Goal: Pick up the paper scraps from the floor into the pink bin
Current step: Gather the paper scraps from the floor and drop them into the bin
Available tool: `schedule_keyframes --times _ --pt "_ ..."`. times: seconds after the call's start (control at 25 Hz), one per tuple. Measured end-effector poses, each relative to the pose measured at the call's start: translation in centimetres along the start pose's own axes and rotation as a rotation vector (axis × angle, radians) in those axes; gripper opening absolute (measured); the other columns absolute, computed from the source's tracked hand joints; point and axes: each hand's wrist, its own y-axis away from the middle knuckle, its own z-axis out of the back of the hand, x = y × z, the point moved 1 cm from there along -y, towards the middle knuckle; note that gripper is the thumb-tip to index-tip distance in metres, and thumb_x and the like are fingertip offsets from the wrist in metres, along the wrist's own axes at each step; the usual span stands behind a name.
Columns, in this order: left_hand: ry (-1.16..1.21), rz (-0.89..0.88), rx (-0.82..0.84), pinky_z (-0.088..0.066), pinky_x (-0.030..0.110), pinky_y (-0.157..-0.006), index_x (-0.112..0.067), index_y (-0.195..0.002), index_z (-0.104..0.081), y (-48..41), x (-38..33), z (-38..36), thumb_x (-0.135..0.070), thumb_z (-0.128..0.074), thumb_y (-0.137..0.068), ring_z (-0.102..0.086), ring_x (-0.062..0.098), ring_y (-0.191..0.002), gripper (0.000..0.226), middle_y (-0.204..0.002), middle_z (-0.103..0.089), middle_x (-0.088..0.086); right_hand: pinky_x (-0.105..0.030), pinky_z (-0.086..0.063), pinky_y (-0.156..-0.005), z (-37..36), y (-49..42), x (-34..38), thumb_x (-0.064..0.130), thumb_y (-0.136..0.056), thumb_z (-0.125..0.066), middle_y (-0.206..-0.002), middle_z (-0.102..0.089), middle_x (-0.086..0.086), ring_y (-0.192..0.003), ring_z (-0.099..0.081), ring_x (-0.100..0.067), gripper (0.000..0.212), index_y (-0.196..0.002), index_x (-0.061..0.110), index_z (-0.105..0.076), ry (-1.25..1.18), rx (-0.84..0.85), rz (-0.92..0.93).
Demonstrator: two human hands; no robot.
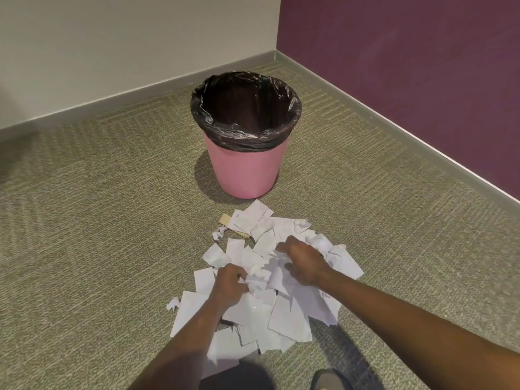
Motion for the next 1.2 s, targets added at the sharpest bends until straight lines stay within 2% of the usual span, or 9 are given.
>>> schedule_keyframes --times 0.12,0.24,0.32,0.44,0.64,0.8,0.96,1.08,1.2 --pt "0.062 0.038 -0.058 -0.041 0.020 -0.066 -0.005 -0.078 -0.074 -0.4 -1.3 1.6 -0.009 -0.085 -0.069 -0.059 0.016 -0.076 0.015 -0.081 -0.066 0.004 -0.030 -0.037 -0.079 2.8 -0.1 0.5 0.009 -0.089 -0.063 -0.117 -0.054 -0.007 -0.110 -0.053 -0.027 0.036 -0.124 0.015 -0.056 -0.160 -0.070 -0.063" --pt "0.125 -0.028 -0.086 -0.046 0.022 -0.068 -0.004 -0.081 -0.075 -0.7 -4.8 5.6 -0.009 -0.085 -0.070 -0.062 0.016 -0.077 0.015 -0.086 -0.071 0.007 -0.030 -0.041 -0.080 7.8 -1.0 1.9 0.007 -0.084 -0.072 -0.117 -0.058 -0.007 -0.107 -0.056 -0.026 0.039 -0.121 0.011 -0.061 -0.293 -0.174 -0.091" --pt "0.176 -0.070 -0.122 -0.049 0.025 -0.065 -0.008 -0.078 -0.076 -0.7 -8.0 9.7 -0.008 -0.085 -0.071 -0.063 0.015 -0.072 0.011 -0.083 -0.073 0.006 -0.036 -0.053 -0.067 12.0 -1.4 3.3 0.006 -0.082 -0.074 -0.114 -0.059 -0.007 -0.092 -0.062 -0.026 0.043 -0.122 0.012 -0.062 -0.403 -0.257 -0.092" --pt "0.185 -0.157 -0.174 -0.045 0.023 -0.058 -0.014 -0.073 -0.075 -0.1 -12.7 16.8 -0.008 -0.084 -0.072 -0.060 0.010 -0.063 0.011 -0.073 -0.070 -0.001 -0.031 -0.058 -0.051 18.5 -2.1 5.2 0.003 -0.079 -0.075 -0.112 -0.057 -0.003 -0.074 -0.066 -0.023 0.057 -0.132 0.014 -0.056 -0.596 -0.370 -0.095" --pt "0.359 -0.184 -0.491 -0.056 0.030 -0.063 -0.009 -0.082 -0.071 -0.4 -18.8 27.6 -0.009 -0.084 -0.072 -0.066 0.019 -0.074 0.016 -0.084 -0.068 0.005 -0.041 -0.063 -0.058 27.4 -6.9 6.6 0.004 -0.076 -0.078 -0.107 -0.064 -0.014 -0.081 -0.070 -0.030 0.054 -0.125 0.004 -0.057 -0.790 -0.522 -0.072" --pt "0.552 -0.197 -0.647 -0.061 0.040 -0.078 -0.005 -0.078 -0.070 -5.8 -23.6 30.9 -0.004 -0.084 -0.071 -0.071 0.029 -0.087 0.016 -0.088 -0.068 0.006 -0.037 -0.063 -0.064 29.5 -12.8 6.7 0.002 -0.079 -0.077 -0.122 -0.055 -0.015 -0.090 -0.065 -0.030 0.070 -0.138 0.005 -0.042 -0.856 -0.488 -0.195" --pt "0.564 -0.018 -0.758 -0.058 0.026 -0.077 -0.011 -0.087 -0.066 -11.8 -26.1 29.7 -0.004 -0.079 -0.077 -0.066 0.020 -0.092 0.018 -0.104 -0.067 0.005 -0.046 -0.063 -0.073 29.6 -16.5 6.0 0.007 -0.080 -0.079 -0.128 -0.052 -0.017 -0.101 -0.062 -0.033 0.067 -0.135 0.006 -0.040 -0.820 -0.366 -0.338" --pt "0.491 0.036 -0.738 -0.053 0.023 -0.071 -0.009 -0.099 -0.068 -14.6 -26.2 28.5 -0.006 -0.075 -0.081 -0.065 0.019 -0.093 0.020 -0.106 -0.067 0.004 -0.053 -0.061 -0.072 29.7 -18.0 5.6 0.019 -0.077 -0.082 -0.122 -0.059 -0.017 -0.102 -0.064 -0.036 0.064 -0.129 0.003 -0.048 -0.861 -0.273 -0.303" --pt "0.413 -0.002 -0.699 -0.052 0.023 -0.072 -0.014 -0.089 -0.067 -15.4 -26.2 28.0 -0.023 -0.075 -0.083 -0.065 0.018 -0.086 0.013 -0.093 -0.067 0.002 -0.056 -0.058 -0.078 29.7 -18.5 5.4 0.039 -0.083 -0.075 -0.114 -0.064 -0.014 -0.099 -0.064 -0.037 0.055 -0.121 0.004 -0.055 -0.821 -0.187 -0.229"
